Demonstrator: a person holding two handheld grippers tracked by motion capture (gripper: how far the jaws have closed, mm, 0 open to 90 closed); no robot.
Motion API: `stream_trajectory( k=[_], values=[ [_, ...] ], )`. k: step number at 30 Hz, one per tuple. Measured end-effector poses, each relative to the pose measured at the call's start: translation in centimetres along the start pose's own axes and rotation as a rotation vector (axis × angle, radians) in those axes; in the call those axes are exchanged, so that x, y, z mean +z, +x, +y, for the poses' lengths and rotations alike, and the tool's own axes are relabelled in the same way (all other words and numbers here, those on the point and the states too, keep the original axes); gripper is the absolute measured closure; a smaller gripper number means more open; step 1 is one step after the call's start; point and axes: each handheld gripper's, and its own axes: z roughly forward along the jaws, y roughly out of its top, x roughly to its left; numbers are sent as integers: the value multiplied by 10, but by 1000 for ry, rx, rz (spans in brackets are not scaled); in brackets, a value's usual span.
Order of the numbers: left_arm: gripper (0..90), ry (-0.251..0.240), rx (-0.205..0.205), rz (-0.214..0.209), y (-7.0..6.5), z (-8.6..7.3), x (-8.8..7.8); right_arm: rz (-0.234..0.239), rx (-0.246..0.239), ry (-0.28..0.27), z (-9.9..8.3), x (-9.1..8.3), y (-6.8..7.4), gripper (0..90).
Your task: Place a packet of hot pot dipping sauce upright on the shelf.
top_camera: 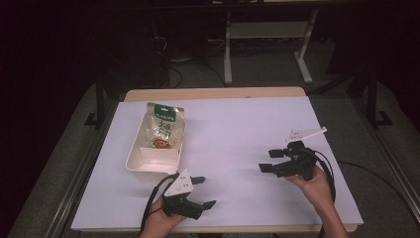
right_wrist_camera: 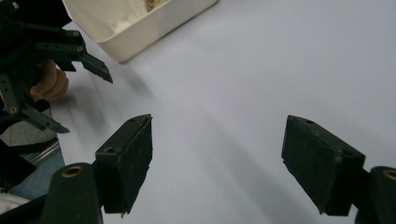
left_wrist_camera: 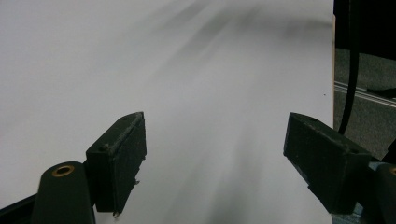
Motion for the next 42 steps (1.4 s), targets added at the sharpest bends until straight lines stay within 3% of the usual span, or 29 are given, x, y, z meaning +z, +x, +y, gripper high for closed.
stream_trajectory(
  k=[28,42],
  values=[
    [206,1,-3,8,3,-1,-2,-36,38,7,-60,-17,2,235],
    [210,6,9,25,3,-2,-5,-43,8,-10,-78,-11,14,237]
  ],
)
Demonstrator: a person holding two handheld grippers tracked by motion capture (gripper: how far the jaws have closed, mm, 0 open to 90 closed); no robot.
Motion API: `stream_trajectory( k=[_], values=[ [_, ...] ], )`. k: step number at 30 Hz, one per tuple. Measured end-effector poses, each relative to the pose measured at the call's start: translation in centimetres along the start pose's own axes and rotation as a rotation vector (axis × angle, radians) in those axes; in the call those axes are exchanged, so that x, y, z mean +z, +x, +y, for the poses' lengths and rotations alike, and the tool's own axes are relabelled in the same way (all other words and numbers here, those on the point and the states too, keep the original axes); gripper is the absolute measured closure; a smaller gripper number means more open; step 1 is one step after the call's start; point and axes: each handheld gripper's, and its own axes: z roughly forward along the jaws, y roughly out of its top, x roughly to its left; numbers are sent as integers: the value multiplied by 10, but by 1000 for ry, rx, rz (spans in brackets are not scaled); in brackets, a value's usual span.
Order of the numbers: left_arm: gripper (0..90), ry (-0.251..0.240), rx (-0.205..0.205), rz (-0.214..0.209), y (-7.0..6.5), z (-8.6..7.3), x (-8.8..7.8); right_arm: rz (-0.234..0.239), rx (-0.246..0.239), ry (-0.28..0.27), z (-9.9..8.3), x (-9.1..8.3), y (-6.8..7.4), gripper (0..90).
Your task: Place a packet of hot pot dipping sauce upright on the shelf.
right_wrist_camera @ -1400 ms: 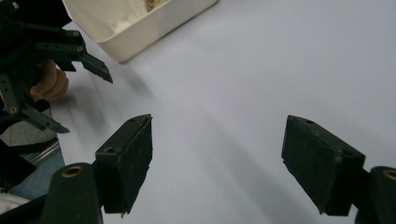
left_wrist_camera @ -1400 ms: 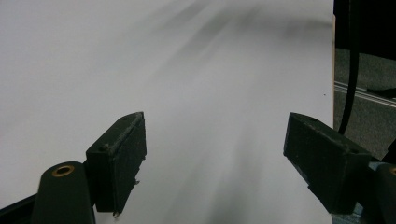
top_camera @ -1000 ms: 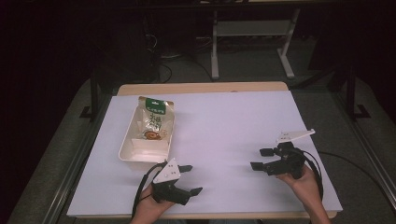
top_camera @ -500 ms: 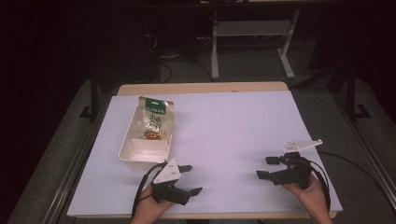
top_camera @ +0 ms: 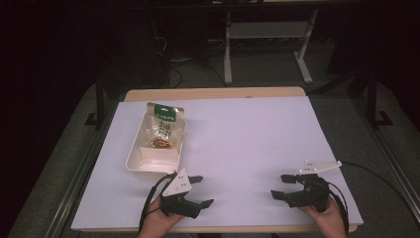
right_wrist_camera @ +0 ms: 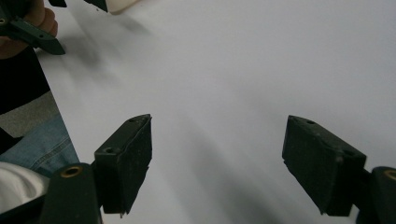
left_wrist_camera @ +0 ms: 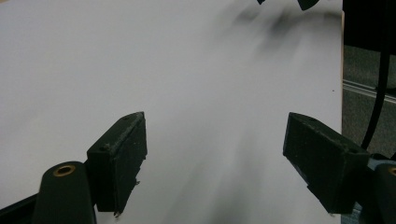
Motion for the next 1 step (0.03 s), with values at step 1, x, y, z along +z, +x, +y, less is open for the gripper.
stream_trajectory(
  k=[1],
  values=[
    [210,-3,-1,1,0,0,0,3,-3,-2,0,1,0,234]
  ],
)
